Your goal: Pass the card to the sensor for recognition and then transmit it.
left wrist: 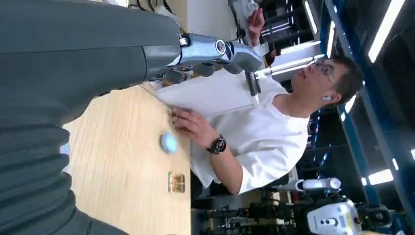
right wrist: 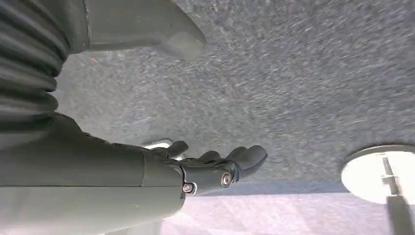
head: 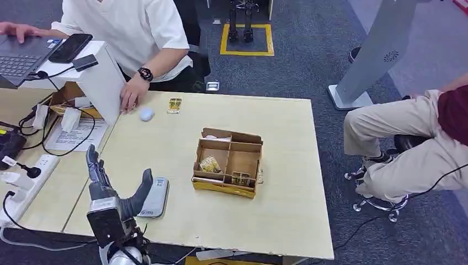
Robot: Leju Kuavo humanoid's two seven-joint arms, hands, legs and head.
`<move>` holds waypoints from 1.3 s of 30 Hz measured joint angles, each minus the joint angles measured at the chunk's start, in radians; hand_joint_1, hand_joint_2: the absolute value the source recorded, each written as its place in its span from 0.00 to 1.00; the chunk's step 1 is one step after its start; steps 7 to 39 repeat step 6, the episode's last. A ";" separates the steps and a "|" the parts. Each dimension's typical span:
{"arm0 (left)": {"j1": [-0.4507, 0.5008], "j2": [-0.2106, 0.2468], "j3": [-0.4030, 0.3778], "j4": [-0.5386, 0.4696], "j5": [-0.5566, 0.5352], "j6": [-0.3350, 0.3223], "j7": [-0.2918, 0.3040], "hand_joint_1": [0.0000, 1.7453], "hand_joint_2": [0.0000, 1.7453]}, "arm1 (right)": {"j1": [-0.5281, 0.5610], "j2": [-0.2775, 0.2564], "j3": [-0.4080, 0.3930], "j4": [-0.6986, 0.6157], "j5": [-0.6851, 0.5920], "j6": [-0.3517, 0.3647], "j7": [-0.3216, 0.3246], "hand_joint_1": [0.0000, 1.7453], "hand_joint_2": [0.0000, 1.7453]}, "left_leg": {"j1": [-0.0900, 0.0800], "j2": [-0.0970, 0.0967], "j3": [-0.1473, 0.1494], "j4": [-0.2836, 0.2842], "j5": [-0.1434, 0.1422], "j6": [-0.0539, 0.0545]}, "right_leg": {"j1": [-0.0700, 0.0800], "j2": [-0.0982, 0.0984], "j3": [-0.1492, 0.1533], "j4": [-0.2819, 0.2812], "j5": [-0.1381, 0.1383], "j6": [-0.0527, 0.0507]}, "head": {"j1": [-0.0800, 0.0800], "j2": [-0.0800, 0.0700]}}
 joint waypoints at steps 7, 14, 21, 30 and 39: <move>0.047 0.003 -0.007 -0.046 0.021 0.005 -0.021 0.00 1.00 | 0.023 0.001 -0.050 0.000 -0.004 0.000 0.061 0.00 1.00 | 0.000 0.000 0.000 0.000 0.000 0.000 | 0.000 0.000 0.000 0.000 0.000 0.000 | 0.000 0.000; 0.047 0.003 -0.007 -0.046 0.021 0.005 -0.021 0.00 1.00 | 0.023 0.001 -0.050 0.000 -0.004 0.000 0.061 0.00 1.00 | 0.000 0.000 0.000 0.000 0.000 0.000 | 0.000 0.000 0.000 0.000 0.000 0.000 | 0.000 0.000; 0.047 0.003 -0.007 -0.046 0.021 0.005 -0.021 0.00 1.00 | 0.023 0.001 -0.050 0.000 -0.004 0.000 0.061 0.00 1.00 | 0.000 0.000 0.000 0.000 0.000 0.000 | 0.000 0.000 0.000 0.000 0.000 0.000 | 0.000 0.000; 0.047 0.003 -0.007 -0.046 0.021 0.005 -0.021 0.00 1.00 | 0.023 0.001 -0.050 0.000 -0.004 0.000 0.061 0.00 1.00 | 0.000 0.000 0.000 0.000 0.000 0.000 | 0.000 0.000 0.000 0.000 0.000 0.000 | 0.000 0.000; 0.047 0.003 -0.007 -0.046 0.021 0.005 -0.021 0.00 1.00 | 0.023 0.001 -0.050 0.000 -0.004 0.000 0.061 0.00 1.00 | 0.000 0.000 0.000 0.000 0.000 0.000 | 0.000 0.000 0.000 0.000 0.000 0.000 | 0.000 0.000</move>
